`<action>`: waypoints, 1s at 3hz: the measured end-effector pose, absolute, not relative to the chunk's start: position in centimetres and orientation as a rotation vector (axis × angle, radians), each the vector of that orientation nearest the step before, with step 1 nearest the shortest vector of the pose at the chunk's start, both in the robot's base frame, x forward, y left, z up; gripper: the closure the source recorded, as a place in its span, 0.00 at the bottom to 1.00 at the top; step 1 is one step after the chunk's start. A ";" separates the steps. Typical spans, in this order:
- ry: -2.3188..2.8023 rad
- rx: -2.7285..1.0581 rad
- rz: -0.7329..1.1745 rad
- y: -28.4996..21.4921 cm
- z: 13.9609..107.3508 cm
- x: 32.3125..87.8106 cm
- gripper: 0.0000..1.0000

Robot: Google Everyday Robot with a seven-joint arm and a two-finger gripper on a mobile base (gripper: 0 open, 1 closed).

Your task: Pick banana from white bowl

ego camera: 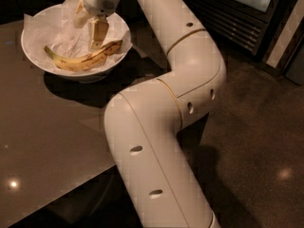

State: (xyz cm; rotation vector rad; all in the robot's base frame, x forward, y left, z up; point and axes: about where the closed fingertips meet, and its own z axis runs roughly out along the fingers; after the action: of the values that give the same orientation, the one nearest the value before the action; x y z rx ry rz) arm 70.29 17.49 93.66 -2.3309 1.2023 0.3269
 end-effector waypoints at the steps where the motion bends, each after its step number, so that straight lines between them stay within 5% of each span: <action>1: 1.232 -2.357 0.341 18.0 92.0 70.4 0.37; 3: 1.281 -2.402 0.341 17.9 89.7 70.8 0.37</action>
Offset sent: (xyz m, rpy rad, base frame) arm 0.0003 -0.0591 -0.0080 -0.3479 0.3038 0.1222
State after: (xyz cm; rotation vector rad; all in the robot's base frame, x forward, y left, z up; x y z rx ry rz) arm 70.81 17.89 89.68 -2.4024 1.2814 0.3415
